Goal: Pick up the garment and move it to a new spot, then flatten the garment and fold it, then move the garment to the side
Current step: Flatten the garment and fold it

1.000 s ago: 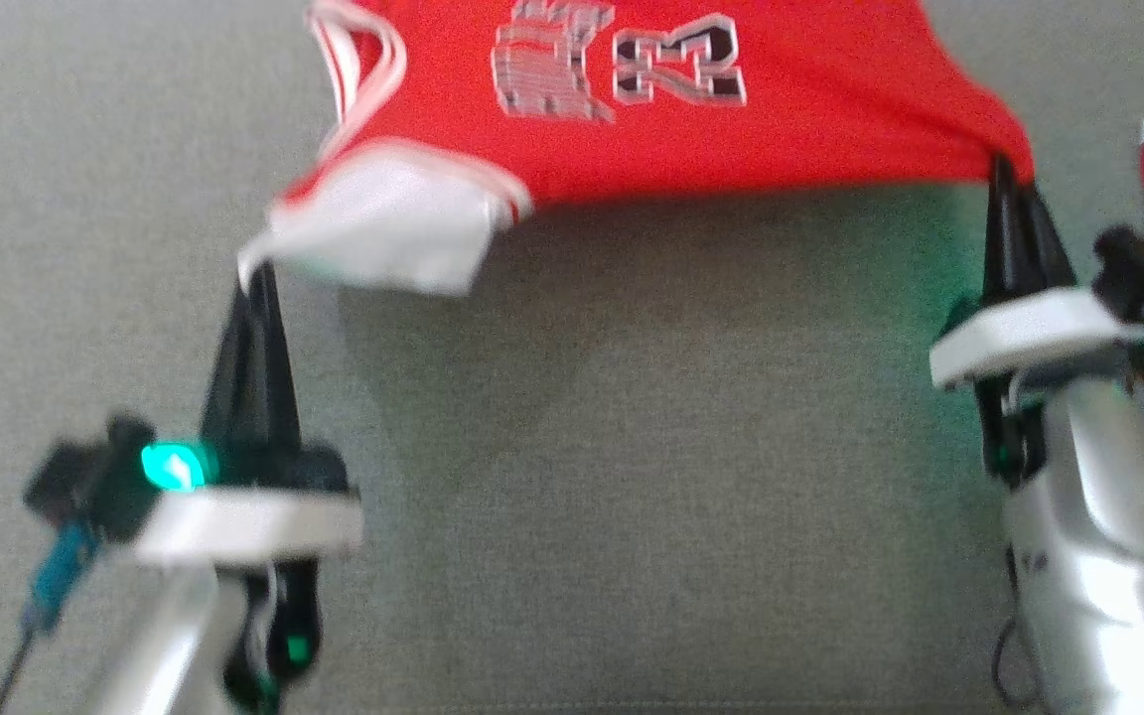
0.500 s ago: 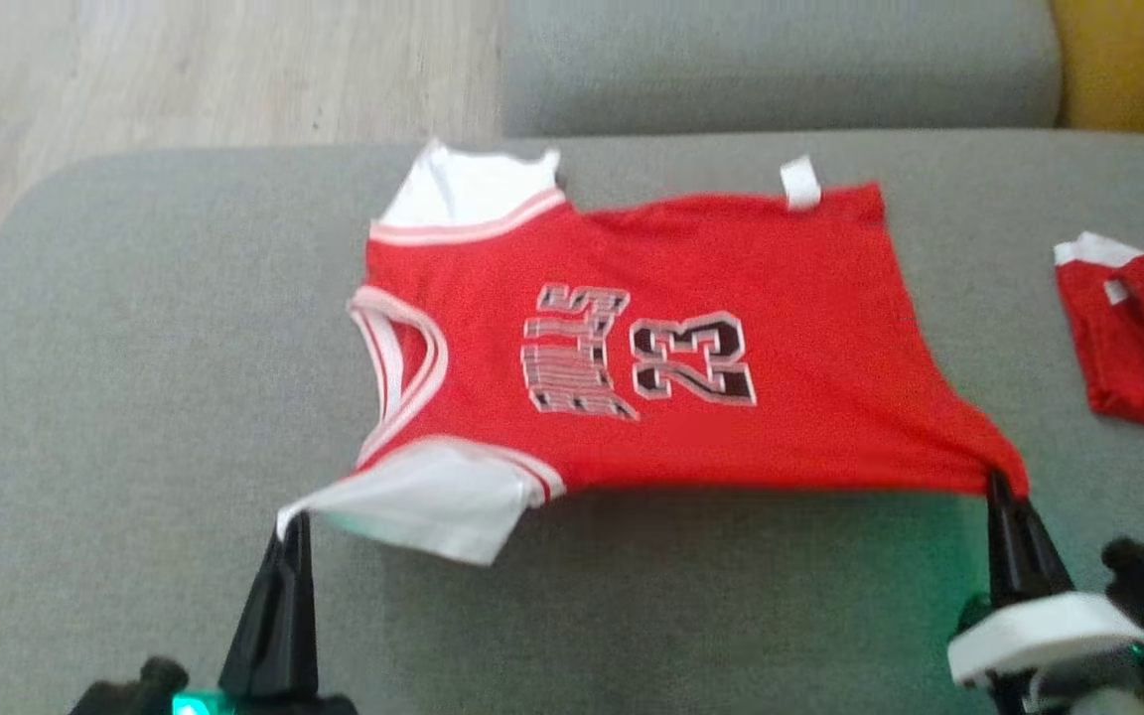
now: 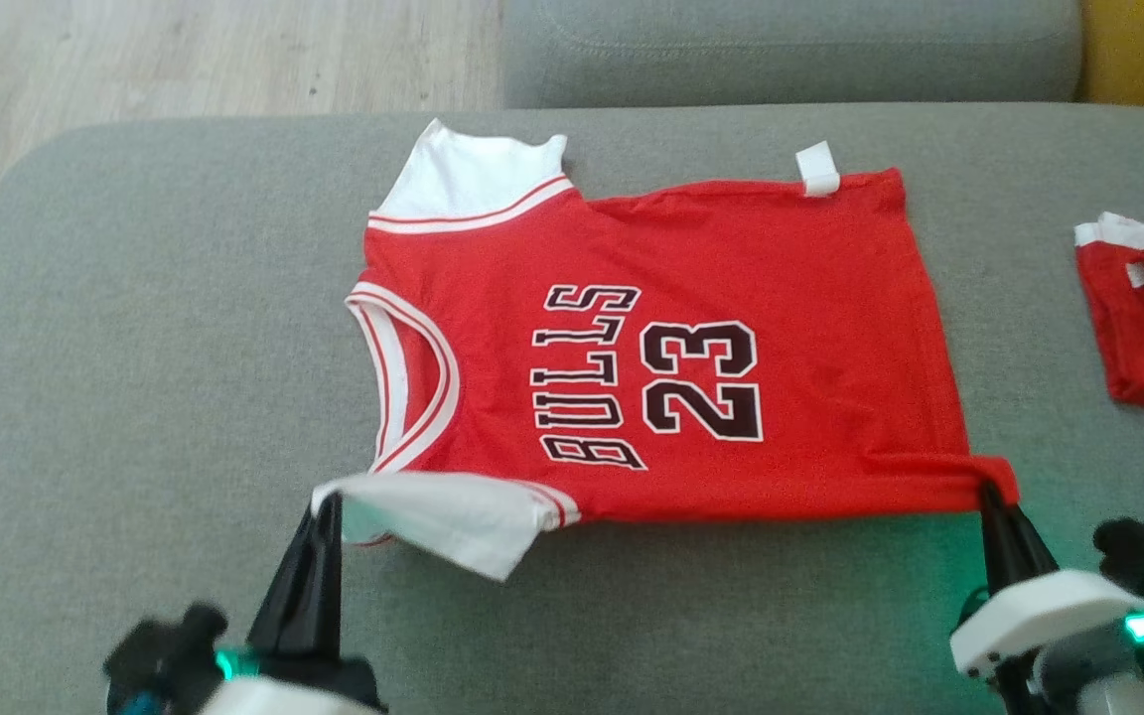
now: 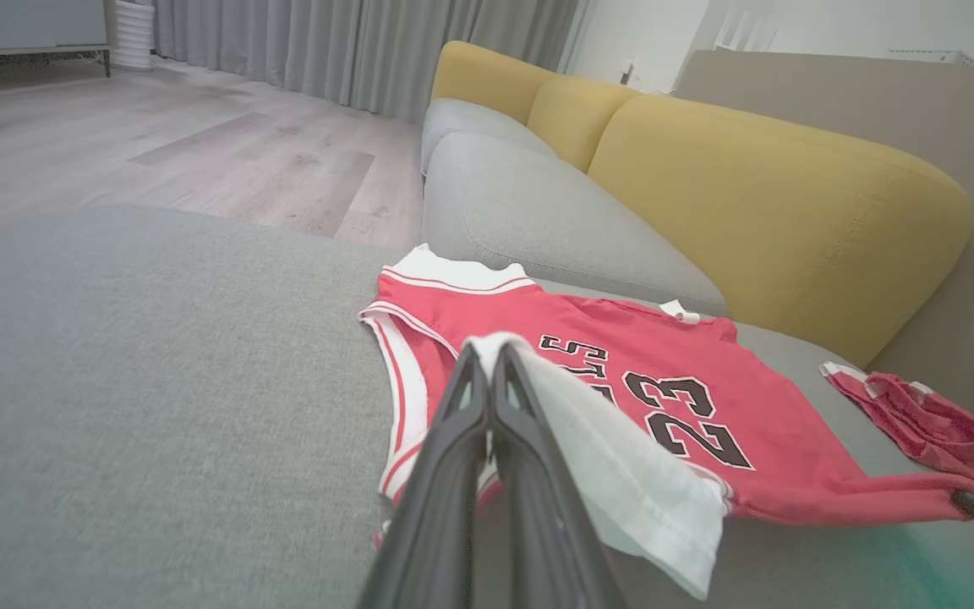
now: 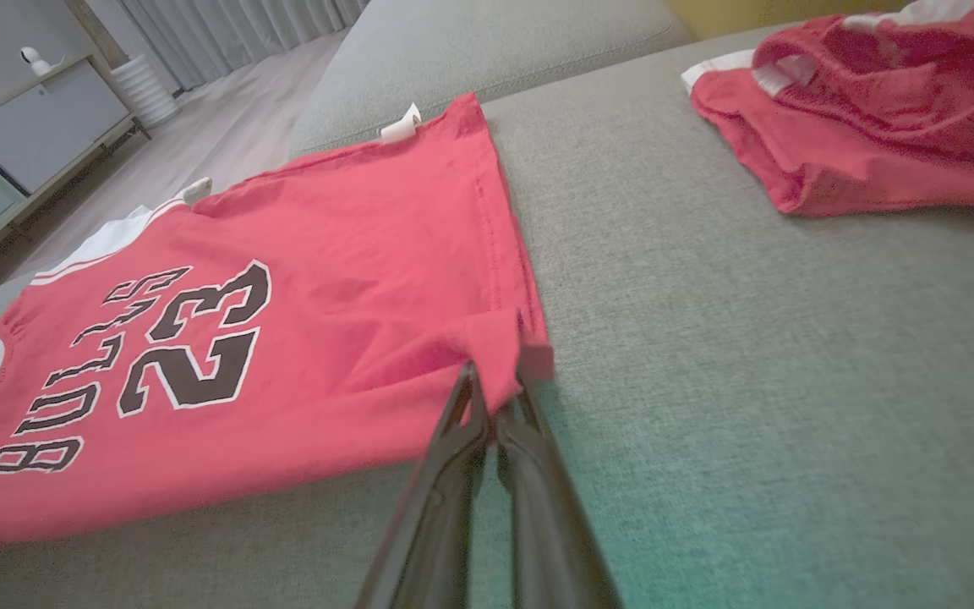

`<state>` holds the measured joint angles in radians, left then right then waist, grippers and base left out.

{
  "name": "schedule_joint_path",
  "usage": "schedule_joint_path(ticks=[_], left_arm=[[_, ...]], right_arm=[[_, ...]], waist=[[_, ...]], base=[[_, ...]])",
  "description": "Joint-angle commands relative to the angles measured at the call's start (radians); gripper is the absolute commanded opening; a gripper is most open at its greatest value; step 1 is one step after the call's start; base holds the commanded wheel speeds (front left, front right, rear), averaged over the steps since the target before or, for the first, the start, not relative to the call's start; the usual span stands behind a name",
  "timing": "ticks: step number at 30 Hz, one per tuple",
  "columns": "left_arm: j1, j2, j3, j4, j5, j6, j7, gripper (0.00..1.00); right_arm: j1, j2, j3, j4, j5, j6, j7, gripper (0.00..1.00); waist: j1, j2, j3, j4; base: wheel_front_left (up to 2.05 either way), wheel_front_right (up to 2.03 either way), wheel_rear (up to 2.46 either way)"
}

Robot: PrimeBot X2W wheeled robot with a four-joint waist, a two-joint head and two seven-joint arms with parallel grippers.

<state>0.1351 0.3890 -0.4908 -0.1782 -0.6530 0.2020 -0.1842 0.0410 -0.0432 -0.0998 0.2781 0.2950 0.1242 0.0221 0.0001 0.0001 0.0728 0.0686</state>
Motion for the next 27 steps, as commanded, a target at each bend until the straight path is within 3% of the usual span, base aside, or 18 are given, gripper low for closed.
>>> schedule_joint_path(ticks=[1, 16, 27], left_arm=[[-0.090, 0.007, 0.026, -0.004, 0.000, -0.014, 0.011, 0.00], [-0.510, -0.004, 0.010, 0.356, -0.013, -0.171, 0.122, 0.00], [-0.665, -0.017, -0.010, 0.524, -0.040, -0.232, 0.214, 0.00]], right_arm=[[-0.059, -0.007, 0.020, -0.021, -0.001, 0.007, 0.014, 0.00], [-0.345, -0.007, 0.027, 0.121, -0.051, 0.007, 0.160, 0.00], [-0.557, -0.007, 0.038, 0.278, -0.174, 0.007, 0.321, 0.00]], waist=[[-0.0001, -0.0001, 0.009, 0.005], [-0.0001, -0.0001, 0.040, -0.021], [-0.0001, -0.0001, 0.056, -0.029]], base=[[0.00, 0.00, 0.00], [0.00, 0.00, 0.00], [0.00, 0.00, 0.00]])
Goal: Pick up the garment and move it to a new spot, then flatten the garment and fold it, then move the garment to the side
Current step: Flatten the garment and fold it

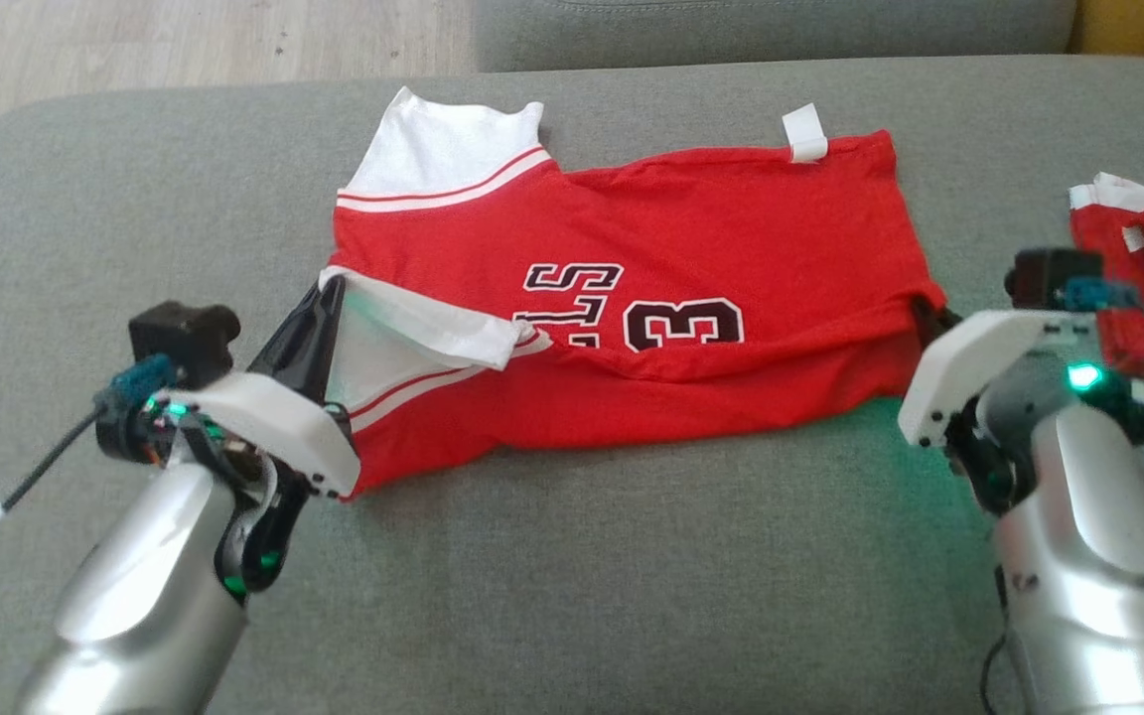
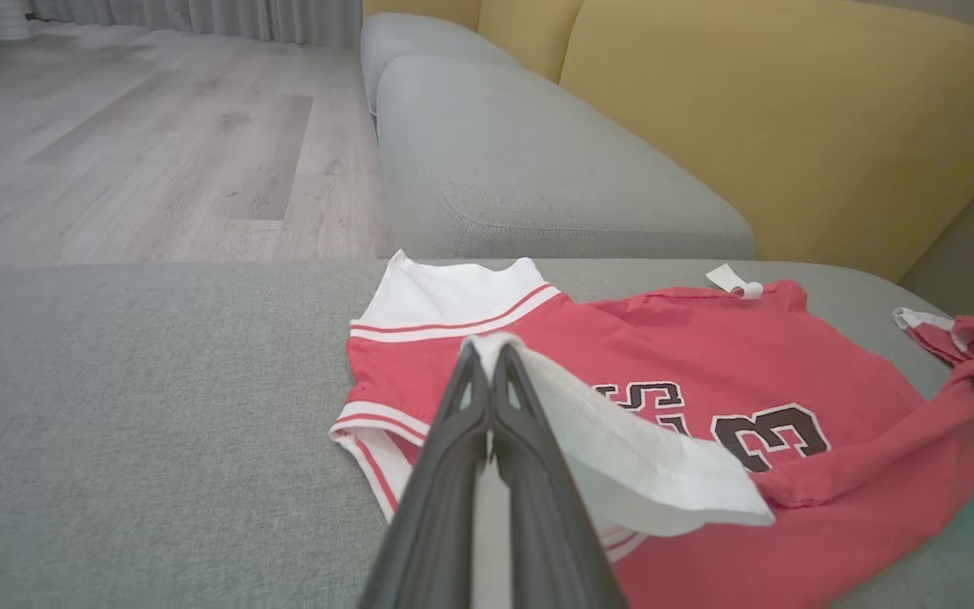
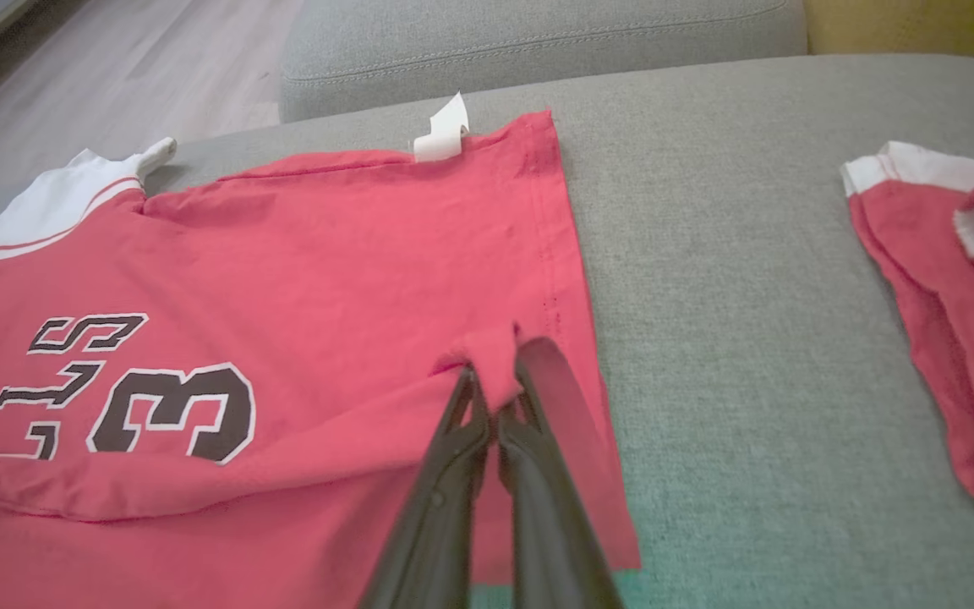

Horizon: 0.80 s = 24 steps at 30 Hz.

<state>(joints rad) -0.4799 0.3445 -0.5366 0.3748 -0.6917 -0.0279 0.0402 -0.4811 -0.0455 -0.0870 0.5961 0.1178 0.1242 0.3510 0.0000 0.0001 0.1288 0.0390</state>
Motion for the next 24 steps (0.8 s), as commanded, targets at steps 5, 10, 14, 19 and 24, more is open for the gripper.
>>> schedule_joint_path(ticks=[5, 10, 14, 19, 24], left_arm=[[-0.117, 0.028, 0.029, 0.044, -0.015, -0.015, 0.049, 0.00], [-0.171, 0.011, 0.028, 0.110, -0.014, -0.022, 0.042, 0.00], [-0.202, -0.001, 0.025, 0.164, -0.012, -0.028, 0.032, 0.09], [-0.227, -0.010, 0.021, 0.213, -0.013, -0.040, 0.015, 1.00], [-0.227, -0.006, 0.024, 0.227, -0.023, -0.050, -0.002, 1.00]], right_arm=[[-0.120, -0.005, 0.020, 0.040, -0.059, 0.007, 0.058, 0.00], [-0.170, -0.005, -0.015, 0.116, -0.097, 0.007, 0.065, 0.01], [-0.209, -0.005, -0.038, 0.168, -0.103, 0.007, 0.032, 1.00], [-0.259, -0.005, -0.019, 0.221, -0.072, 0.007, -0.045, 1.00], [-0.282, -0.005, -0.021, 0.264, -0.087, 0.007, -0.103, 1.00]], waist=[[0.0000, -0.0001, 0.009, 0.005], [0.0000, -0.0001, 0.029, 0.006], [0.0000, -0.0001, 0.041, 0.003], [0.0000, -0.0001, 0.044, -0.001], [0.0000, -0.0001, 0.029, 0.000]], base=[[0.00, 0.00, 0.00], [0.00, 0.00, 0.00], [0.00, 0.00, 0.00], [0.00, 0.00, 0.00], [0.00, 0.00, 0.00]])
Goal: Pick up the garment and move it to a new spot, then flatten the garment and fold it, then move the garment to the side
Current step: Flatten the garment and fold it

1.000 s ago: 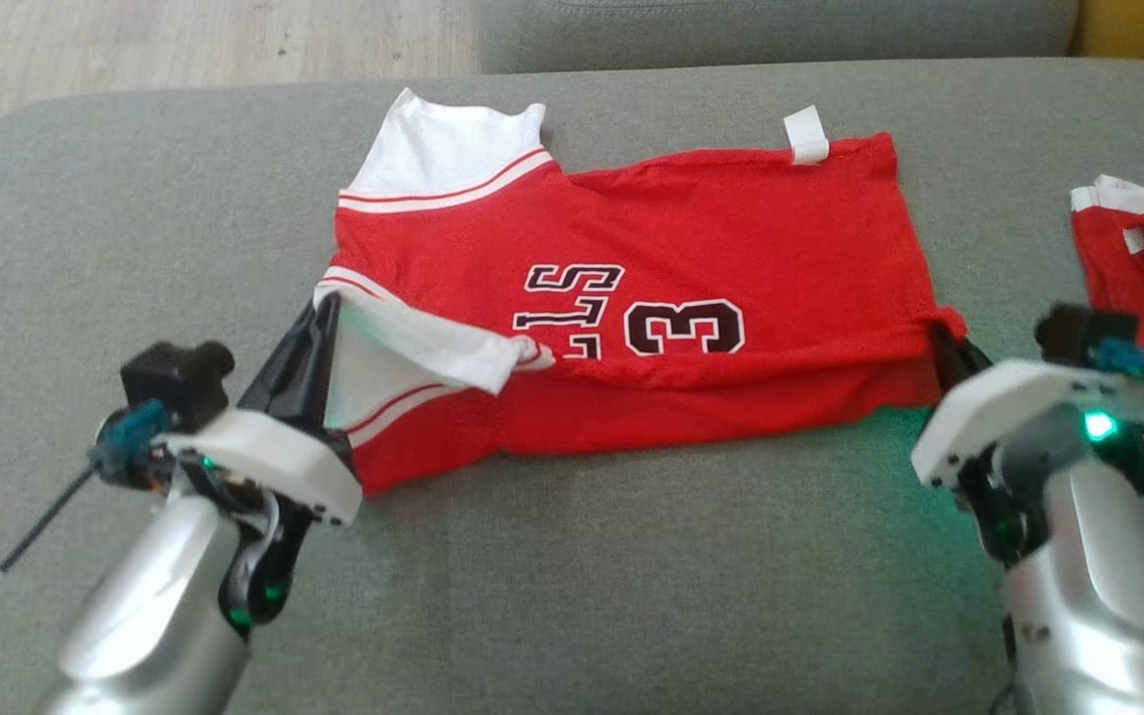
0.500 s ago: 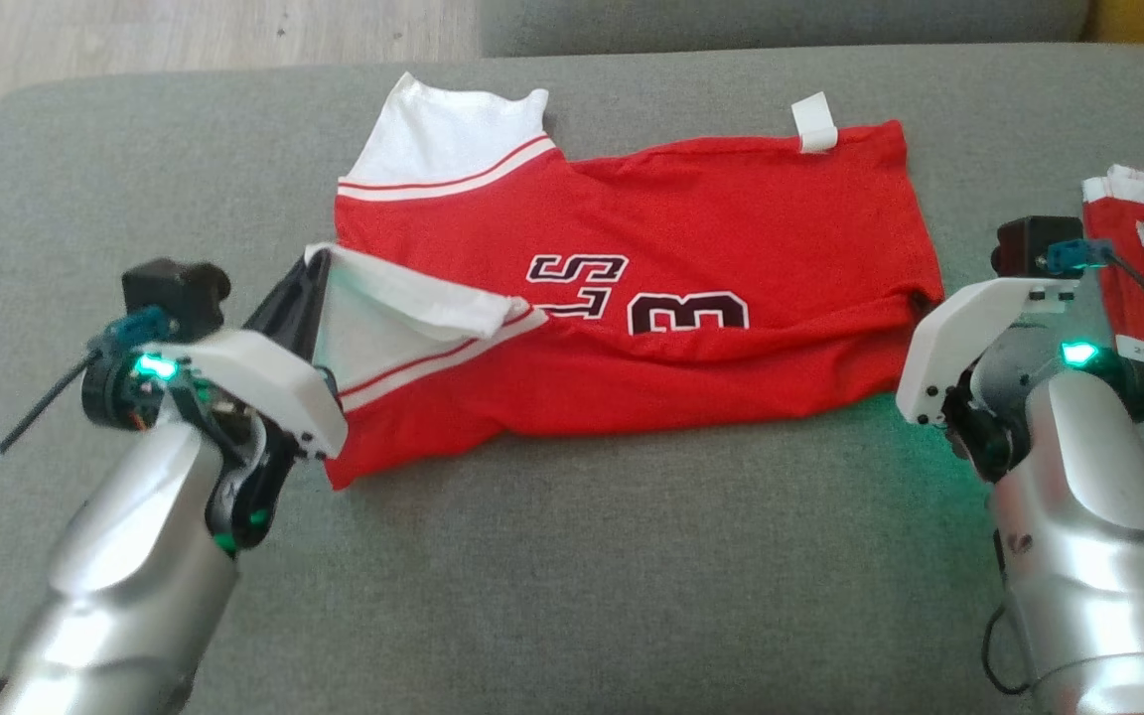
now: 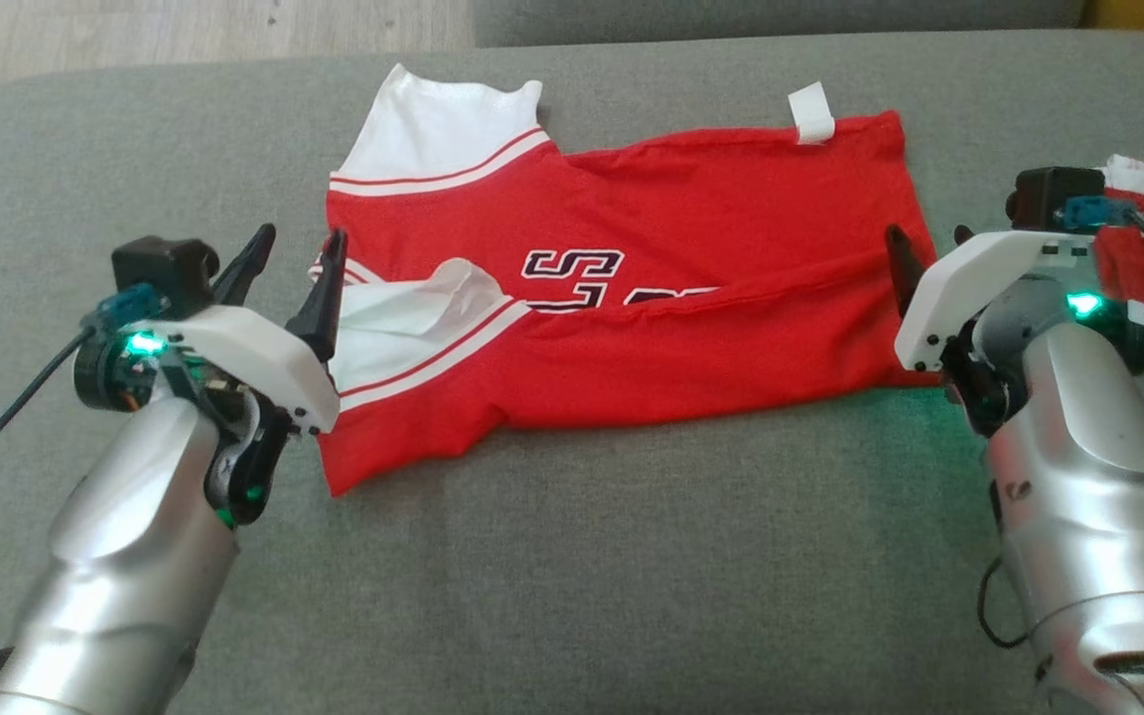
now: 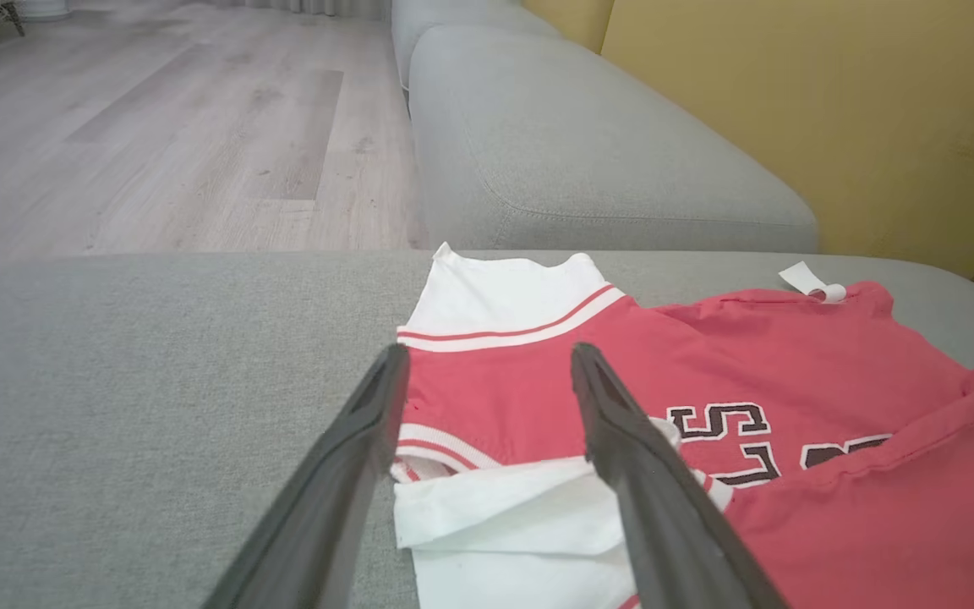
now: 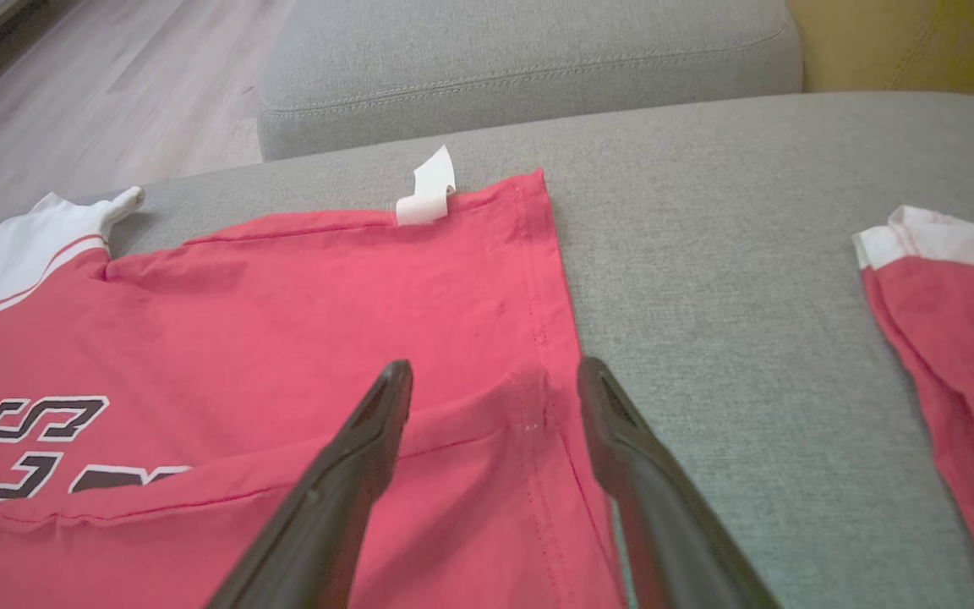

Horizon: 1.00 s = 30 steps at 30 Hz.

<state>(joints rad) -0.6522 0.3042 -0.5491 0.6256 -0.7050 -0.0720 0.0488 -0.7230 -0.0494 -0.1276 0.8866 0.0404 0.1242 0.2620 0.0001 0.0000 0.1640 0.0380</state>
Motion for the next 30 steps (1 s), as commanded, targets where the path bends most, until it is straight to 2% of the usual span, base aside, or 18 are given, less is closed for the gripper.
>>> schedule_joint_path(ticks=[1, 7, 11, 15, 21, 30], left_arm=[[-0.049, 0.038, 0.038, -0.028, -0.012, -0.007, -0.015, 1.00], [0.033, 0.082, 0.053, -0.109, -0.031, -0.007, -0.036, 1.00], [0.126, 0.109, 0.063, -0.184, -0.058, 0.011, -0.021, 1.00], [0.275, 0.135, 0.061, -0.294, -0.089, 0.057, 0.014, 1.00], [0.425, 0.119, 0.060, -0.411, -0.133, 0.131, 0.038, 1.00], [0.419, 0.056, 0.069, -0.387, -0.177, 0.177, 0.055, 1.00]], right_arm=[[-0.040, -0.001, 0.015, -0.023, -0.017, 0.007, -0.022, 1.00], [0.019, -0.019, 0.024, -0.024, -0.038, 0.007, -0.038, 1.00], [0.077, -0.031, 0.042, -0.043, -0.019, 0.007, -0.034, 1.00], [0.167, -0.053, 0.065, -0.100, 0.015, 0.007, -0.027, 1.00], [0.285, -0.066, 0.066, -0.226, 0.064, 0.007, 0.004, 1.00], [0.343, -0.047, 0.062, -0.393, 0.085, 0.007, 0.062, 1.00]], waist=[[-0.0001, 0.0000, -0.012, 0.002], [-0.0001, 0.0000, -0.056, 0.007], [-0.0001, 0.0000, -0.082, 0.010], [-0.0001, 0.0000, -0.105, 0.017], [-0.0001, 0.0000, -0.098, 0.024], [-0.0001, 0.0000, -0.036, -0.002]], base=[[0.00, 0.00, 0.00], [0.00, 0.00, 0.00], [0.00, 0.00, 0.00], [0.00, 0.00, 0.00], [0.00, 0.00, 0.00], [0.00, 0.00, 0.00]])
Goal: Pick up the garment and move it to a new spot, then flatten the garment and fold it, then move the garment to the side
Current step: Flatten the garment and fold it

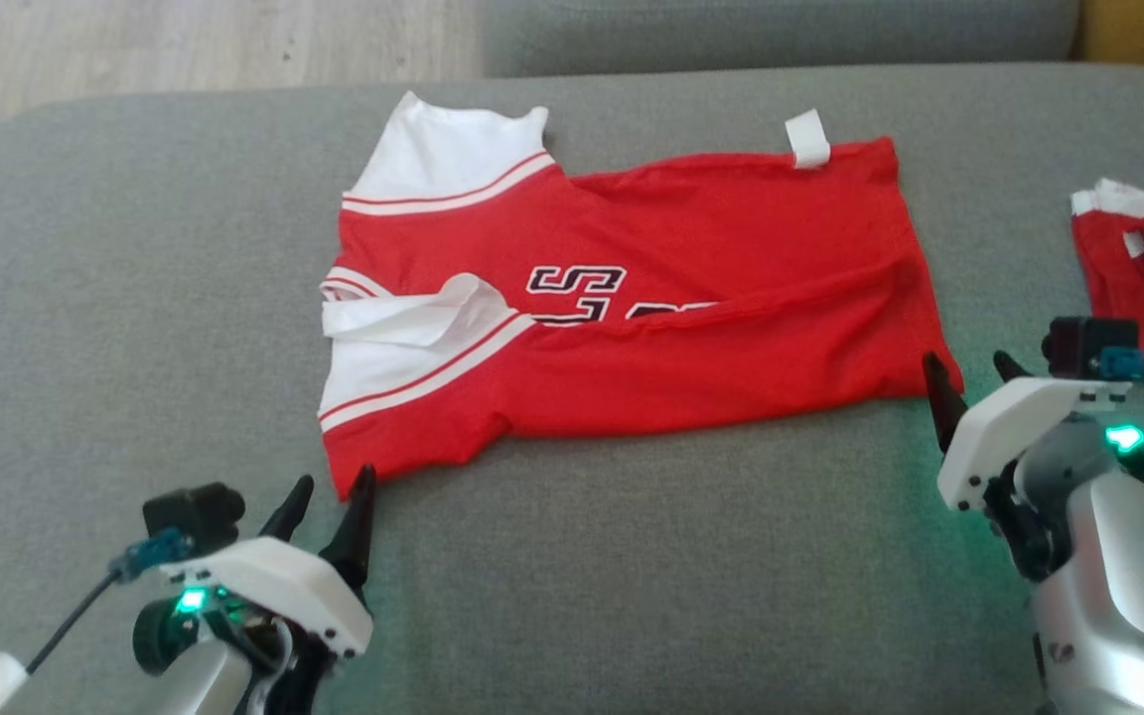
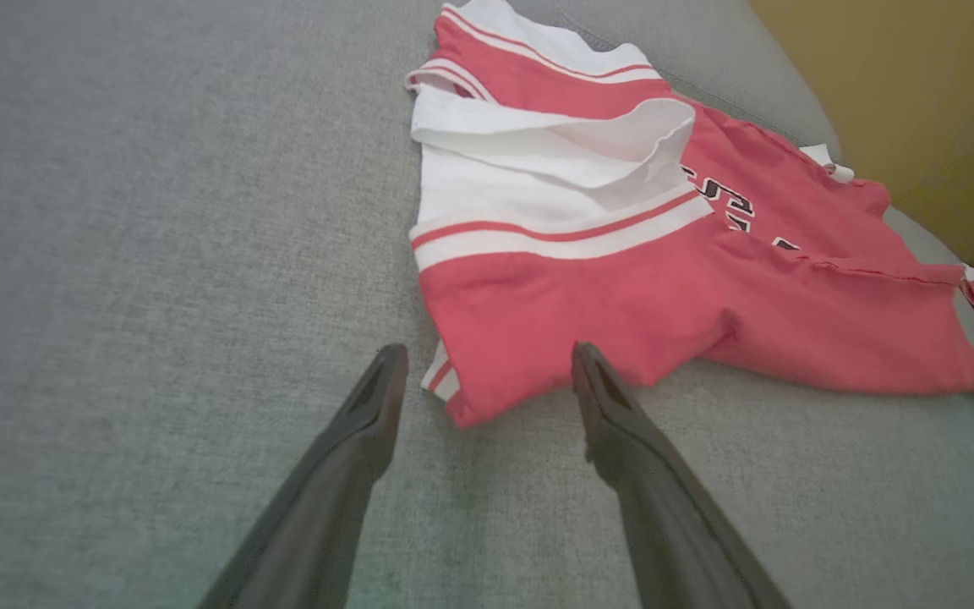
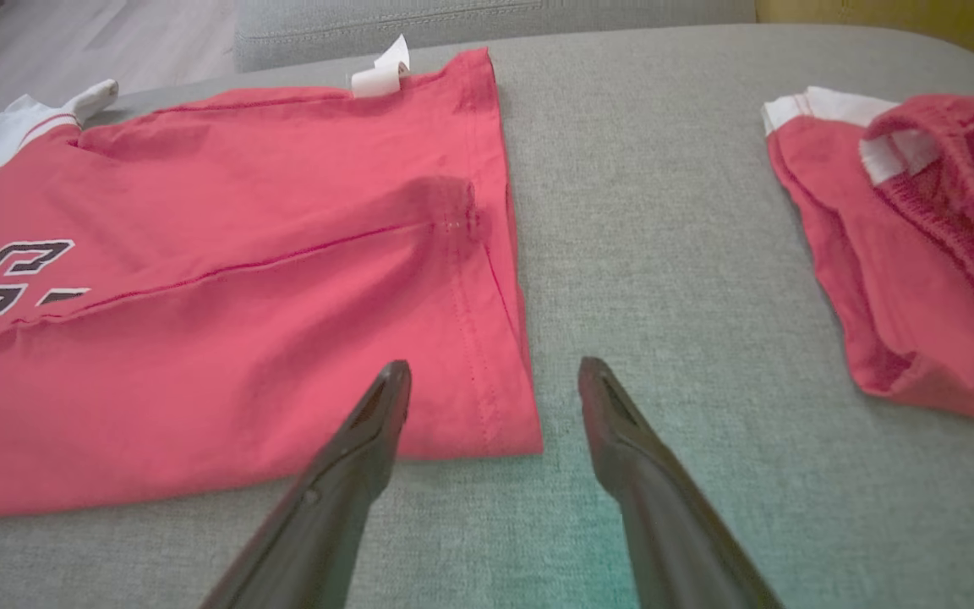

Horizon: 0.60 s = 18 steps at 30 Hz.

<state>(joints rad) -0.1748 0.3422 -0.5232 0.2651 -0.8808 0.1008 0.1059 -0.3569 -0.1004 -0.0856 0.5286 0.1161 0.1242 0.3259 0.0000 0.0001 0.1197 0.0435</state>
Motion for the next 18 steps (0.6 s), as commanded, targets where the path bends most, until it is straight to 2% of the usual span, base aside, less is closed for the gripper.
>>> schedule_joint_path(ticks=[1, 9, 10, 11, 12, 13, 14, 16, 17, 18], left_arm=[[-0.063, 0.012, 0.045, -0.016, -0.008, 0.004, 0.001, 1.00], [-0.095, -0.024, 0.062, 0.086, -0.057, -0.008, 0.013, 1.00], [-0.100, -0.027, 0.062, 0.095, -0.058, -0.011, 0.012, 0.84], [-0.104, -0.031, 0.061, 0.104, -0.060, -0.014, 0.011, 0.59], [-0.108, -0.033, 0.060, 0.111, -0.060, -0.018, 0.010, 0.44], [-0.112, -0.036, 0.059, 0.116, -0.060, -0.021, 0.008, 0.33], [-0.117, -0.038, 0.058, 0.121, -0.060, -0.024, 0.006, 0.29], [-0.125, -0.040, 0.058, 0.128, -0.058, -0.029, -0.002, 0.12], [-0.129, -0.040, 0.058, 0.129, -0.056, -0.031, -0.007, 0.01], [-0.133, -0.040, 0.058, 0.130, -0.054, -0.034, -0.012, 0.00]], right_arm=[[-0.023, 0.007, 0.020, -0.047, 0.010, 0.007, -0.001, 1.00], [-0.042, 0.027, 0.023, -0.090, 0.005, 0.007, 0.002, 1.00], [-0.045, 0.029, 0.021, -0.086, 0.004, 0.007, 0.004, 1.00], [-0.049, 0.030, 0.018, -0.080, 0.003, 0.007, 0.005, 1.00], [-0.054, 0.032, 0.013, -0.072, 0.003, 0.007, 0.006, 1.00], [-0.059, 0.033, 0.008, -0.062, 0.002, 0.007, 0.005, 1.00], [-0.066, 0.034, 0.001, -0.050, 0.001, 0.007, 0.003, 1.00], [-0.081, 0.037, -0.012, -0.019, -0.007, 0.007, -0.001, 1.00], [-0.089, 0.038, -0.021, -0.002, -0.009, 0.007, -0.005, 1.00], [-0.097, 0.039, -0.028, 0.018, -0.009, 0.007, -0.007, 1.00]], waist=[[0.0000, -0.0001, 0.013, -0.011], [0.0000, -0.0001, 0.051, -0.029], [0.0000, -0.0001, 0.054, -0.029], [0.0000, -0.0001, 0.057, -0.028], [0.0000, -0.0001, 0.060, -0.027], [0.0000, -0.0001, 0.064, -0.025], [0.0000, -0.0001, 0.068, -0.023], [0.0000, -0.0001, 0.074, -0.018], [0.0000, -0.0001, 0.076, -0.016], [0.0000, -0.0001, 0.079, -0.012]], base=[[0.00, 0.00, 0.00], [0.00, 0.00, 0.00], [0.00, 0.00, 0.00], [0.00, 0.00, 0.00], [0.00, 0.00, 0.00], [0.00, 0.00, 0.00], [0.00, 0.00, 0.00], [0.00, 0.00, 0.00], [0.00, 0.00, 0.00], [0.00, 0.00, 0.00]])
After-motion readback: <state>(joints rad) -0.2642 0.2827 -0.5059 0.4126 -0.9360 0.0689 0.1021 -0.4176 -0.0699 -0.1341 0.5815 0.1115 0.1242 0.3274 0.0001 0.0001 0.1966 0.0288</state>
